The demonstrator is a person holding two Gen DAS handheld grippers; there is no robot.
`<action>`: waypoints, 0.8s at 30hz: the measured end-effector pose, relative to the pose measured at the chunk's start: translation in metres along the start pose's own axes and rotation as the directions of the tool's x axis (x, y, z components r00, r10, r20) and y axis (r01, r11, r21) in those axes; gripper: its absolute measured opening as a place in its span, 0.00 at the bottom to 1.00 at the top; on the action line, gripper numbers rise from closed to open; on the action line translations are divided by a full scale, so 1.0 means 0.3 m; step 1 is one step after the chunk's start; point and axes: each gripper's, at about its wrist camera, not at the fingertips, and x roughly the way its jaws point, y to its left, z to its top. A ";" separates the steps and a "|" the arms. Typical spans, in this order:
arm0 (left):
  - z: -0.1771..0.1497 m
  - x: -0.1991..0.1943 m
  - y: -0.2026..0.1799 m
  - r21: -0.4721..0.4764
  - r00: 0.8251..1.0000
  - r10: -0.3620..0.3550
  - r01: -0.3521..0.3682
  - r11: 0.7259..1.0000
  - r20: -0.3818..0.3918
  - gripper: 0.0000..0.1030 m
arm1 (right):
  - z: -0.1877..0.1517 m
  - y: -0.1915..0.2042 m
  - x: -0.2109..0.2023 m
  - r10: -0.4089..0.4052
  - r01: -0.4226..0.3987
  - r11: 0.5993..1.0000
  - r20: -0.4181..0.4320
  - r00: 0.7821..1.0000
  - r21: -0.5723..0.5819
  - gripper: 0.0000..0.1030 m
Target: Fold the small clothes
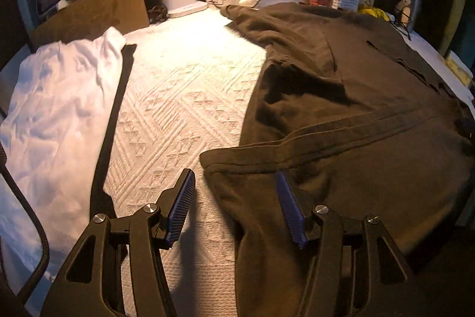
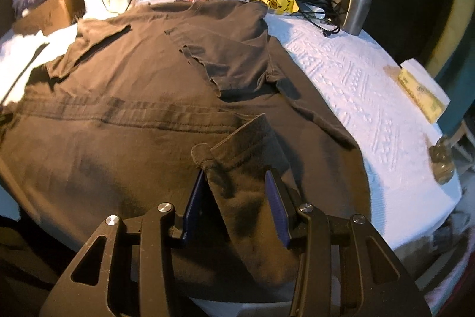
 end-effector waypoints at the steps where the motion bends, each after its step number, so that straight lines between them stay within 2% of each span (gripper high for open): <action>1: -0.003 -0.003 -0.009 0.020 1.000 -0.021 0.021 1.000 0.007 0.39 | -0.002 -0.001 -0.002 0.016 -0.016 1.000 0.010 1.000 -0.004 0.31; 2: -0.005 -0.005 -0.017 0.039 0.999 -0.048 0.047 0.998 0.009 0.26 | -0.003 0.002 -0.003 0.019 -0.019 1.000 0.016 1.000 -0.011 0.12; 3: -0.004 -0.007 -0.027 0.054 0.999 -0.051 0.050 0.997 0.011 0.23 | -0.003 0.000 -0.004 0.010 -0.009 1.000 0.025 1.000 -0.014 0.06; 5: -0.010 -0.016 -0.059 0.110 0.999 -0.012 0.009 0.994 0.030 0.15 | -0.004 -0.016 -0.005 0.028 -0.028 1.000 0.037 0.999 0.013 0.05; 8: -0.004 -0.040 -0.054 0.106 0.998 -0.014 0.008 0.994 0.056 0.06 | -0.005 -0.032 -0.017 0.032 -0.034 0.999 0.052 0.998 0.038 0.05; 13: 0.023 -0.114 -0.041 0.087 0.989 0.022 -0.035 0.996 0.145 0.04 | 0.027 -0.079 -0.082 0.020 -0.029 0.997 0.112 0.994 0.076 0.04; 17: 0.043 -0.173 -0.042 0.067 0.978 0.020 -0.034 0.997 0.206 0.04 | 0.064 -0.122 -0.148 -0.003 -0.014 0.995 0.171 0.985 0.098 0.04; 24: 0.064 -0.239 -0.038 0.042 0.966 0.021 -0.033 0.999 0.259 0.04 | 0.111 -0.208 -0.230 -0.054 0.022 0.991 0.242 0.969 0.133 0.04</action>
